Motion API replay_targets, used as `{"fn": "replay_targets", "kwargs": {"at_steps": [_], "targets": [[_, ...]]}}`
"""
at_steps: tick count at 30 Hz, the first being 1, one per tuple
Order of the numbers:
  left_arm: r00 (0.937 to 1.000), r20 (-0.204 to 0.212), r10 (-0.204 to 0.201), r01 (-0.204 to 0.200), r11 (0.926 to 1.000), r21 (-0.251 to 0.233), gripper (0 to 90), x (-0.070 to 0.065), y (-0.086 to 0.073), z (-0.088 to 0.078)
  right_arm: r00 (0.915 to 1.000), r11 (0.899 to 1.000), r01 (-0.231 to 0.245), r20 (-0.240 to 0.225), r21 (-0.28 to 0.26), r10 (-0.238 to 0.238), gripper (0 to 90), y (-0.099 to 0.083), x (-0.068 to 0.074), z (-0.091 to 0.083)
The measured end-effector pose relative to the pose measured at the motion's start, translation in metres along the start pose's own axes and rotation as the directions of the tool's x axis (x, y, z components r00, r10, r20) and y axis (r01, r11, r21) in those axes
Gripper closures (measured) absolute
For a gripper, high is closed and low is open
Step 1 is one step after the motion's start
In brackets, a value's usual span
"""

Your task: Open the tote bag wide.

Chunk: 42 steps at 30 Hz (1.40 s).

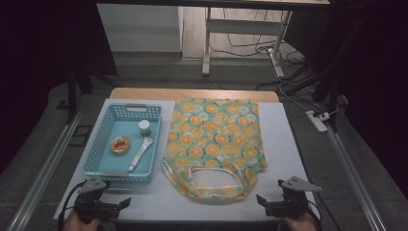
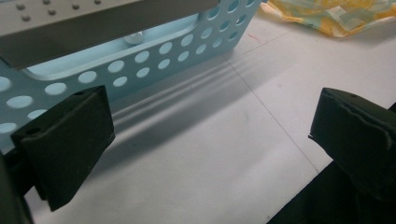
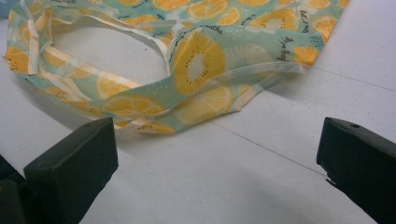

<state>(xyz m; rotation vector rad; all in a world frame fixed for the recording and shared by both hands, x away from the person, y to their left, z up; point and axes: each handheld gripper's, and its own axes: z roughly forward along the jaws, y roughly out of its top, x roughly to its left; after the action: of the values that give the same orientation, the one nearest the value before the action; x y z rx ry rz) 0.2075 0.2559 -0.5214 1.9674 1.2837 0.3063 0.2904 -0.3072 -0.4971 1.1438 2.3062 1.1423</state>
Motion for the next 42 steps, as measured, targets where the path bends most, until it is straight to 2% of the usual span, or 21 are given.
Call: {"fn": "replay_targets", "kwargs": {"at_steps": [5,23,34,42], "targets": [[0.9999,0.015,-0.005,0.005,1.0,-0.007,0.0,0.0015,-0.0007,-0.0011,1.0,1.0,0.002,-0.001,0.006,-0.002,0.0,0.0002,0.0005,0.0004],[0.9999,0.014,0.004,-0.004,1.0,-0.001,0.0,0.0004,-0.0003,-0.0006,0.9997,0.999,0.025,-0.003,0.032,-0.025,0.0,0.0015,0.0027,0.0028],[0.9999,0.013,0.006,-0.006,1.0,0.0,0.0,0.0,-0.0003,-0.0002,0.9995,0.999,0.032,-0.001,0.022,-0.032,0.0,0.0028,0.004,0.0034],[0.9999,0.013,0.006,-0.006,1.0,0.002,0.0,0.0,-0.0002,0.0001,0.9992,0.999,0.033,-0.024,0.019,-0.032,0.0,0.0064,0.0042,0.0041]]}}
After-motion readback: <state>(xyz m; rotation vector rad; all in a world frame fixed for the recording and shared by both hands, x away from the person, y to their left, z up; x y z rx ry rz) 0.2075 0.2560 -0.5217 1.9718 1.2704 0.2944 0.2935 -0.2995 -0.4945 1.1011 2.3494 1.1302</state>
